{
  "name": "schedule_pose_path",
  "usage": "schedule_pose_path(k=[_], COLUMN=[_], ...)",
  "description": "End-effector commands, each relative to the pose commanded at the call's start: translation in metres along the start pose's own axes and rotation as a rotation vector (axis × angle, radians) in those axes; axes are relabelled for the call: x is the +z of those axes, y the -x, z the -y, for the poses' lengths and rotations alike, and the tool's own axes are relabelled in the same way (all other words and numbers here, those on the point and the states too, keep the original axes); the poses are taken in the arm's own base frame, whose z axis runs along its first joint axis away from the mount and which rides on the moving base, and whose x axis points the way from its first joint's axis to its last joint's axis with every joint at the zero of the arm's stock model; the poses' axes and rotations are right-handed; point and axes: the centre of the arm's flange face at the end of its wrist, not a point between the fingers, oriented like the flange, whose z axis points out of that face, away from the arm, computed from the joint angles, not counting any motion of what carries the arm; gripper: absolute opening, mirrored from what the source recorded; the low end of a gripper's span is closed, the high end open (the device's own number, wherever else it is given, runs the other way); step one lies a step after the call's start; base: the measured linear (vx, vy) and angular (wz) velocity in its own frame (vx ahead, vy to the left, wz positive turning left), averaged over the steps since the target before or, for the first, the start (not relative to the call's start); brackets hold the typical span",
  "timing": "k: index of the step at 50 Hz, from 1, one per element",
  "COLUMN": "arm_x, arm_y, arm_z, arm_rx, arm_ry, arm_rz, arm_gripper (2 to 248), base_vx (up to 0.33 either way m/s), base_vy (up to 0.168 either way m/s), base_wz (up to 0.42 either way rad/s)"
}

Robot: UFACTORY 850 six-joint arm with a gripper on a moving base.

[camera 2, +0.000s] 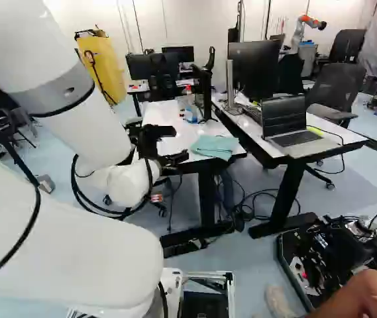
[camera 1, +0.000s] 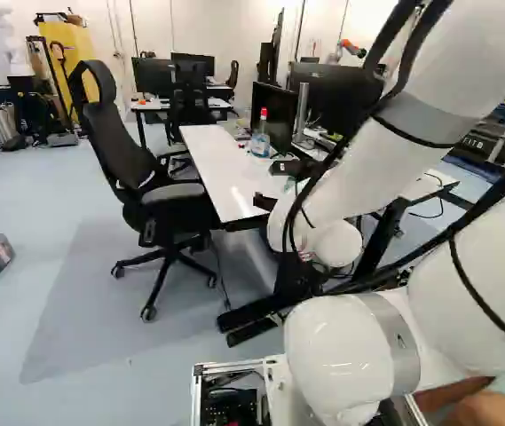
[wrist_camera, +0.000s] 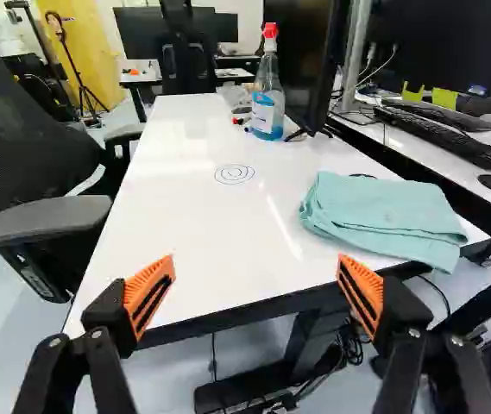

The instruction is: Clean the table with the green towel

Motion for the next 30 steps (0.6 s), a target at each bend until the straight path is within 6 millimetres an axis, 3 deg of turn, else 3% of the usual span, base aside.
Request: schedule_pose_path(k=[30], arm_x=[0.0000], arm_y=[0.0000], arm_z=[0.0000], arm_rx=[0.000], arm_ry=[0.000], arm_rz=[0.000], arm_gripper=[247], base_vx=[0.000], base_vy=[0.000], base_wz=[0.000])
